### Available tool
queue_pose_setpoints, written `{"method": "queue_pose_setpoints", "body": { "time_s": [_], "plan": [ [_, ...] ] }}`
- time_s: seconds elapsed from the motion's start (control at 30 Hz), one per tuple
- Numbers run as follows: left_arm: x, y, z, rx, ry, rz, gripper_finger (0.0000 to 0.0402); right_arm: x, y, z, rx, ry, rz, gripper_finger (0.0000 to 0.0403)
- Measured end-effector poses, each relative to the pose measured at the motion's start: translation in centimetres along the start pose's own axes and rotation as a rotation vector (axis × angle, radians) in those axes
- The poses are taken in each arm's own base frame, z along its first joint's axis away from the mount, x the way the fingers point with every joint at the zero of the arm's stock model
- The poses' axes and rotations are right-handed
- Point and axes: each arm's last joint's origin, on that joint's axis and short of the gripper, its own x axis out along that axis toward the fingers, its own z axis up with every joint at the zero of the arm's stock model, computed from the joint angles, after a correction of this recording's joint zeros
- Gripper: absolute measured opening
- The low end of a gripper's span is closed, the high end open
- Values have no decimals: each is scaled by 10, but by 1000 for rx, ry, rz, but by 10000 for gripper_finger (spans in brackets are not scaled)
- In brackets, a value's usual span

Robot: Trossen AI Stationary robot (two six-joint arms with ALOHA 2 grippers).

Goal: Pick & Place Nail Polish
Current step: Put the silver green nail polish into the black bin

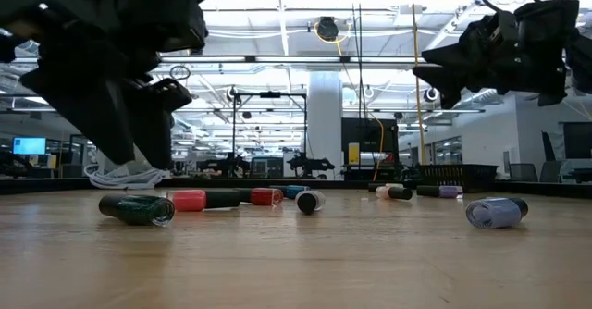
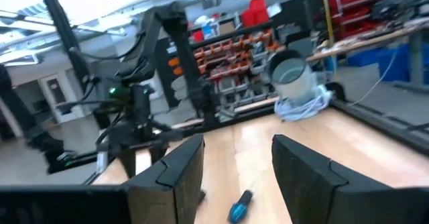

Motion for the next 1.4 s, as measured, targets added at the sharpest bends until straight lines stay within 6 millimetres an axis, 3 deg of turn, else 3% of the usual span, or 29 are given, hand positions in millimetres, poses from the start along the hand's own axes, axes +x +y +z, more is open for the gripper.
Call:
{"method": "queue_pose_setpoints", "body": {
  "time_s": [0.6, 0.87, 1.07, 1.2, 1.4],
  "plan": [
    [2, -16, 0, 128, -63, -12, 241, 0, 0, 2, -18, -32, -30, 164],
    [31, -15, -11, 149, 35, 14, 241, 0, 0, 2, -20, -29, -31, 164],
    [37, -15, -12, 156, 46, 14, 238, 0, 0, 2, -19, -27, -32, 164],
    [37, -15, -13, 166, 63, 5, 200, 0, 0, 2, -26, -27, -32, 164],
    [38, -15, -12, 91, 59, -14, 94, 0, 0, 2, -37, -26, -32, 164]
  ]
}}
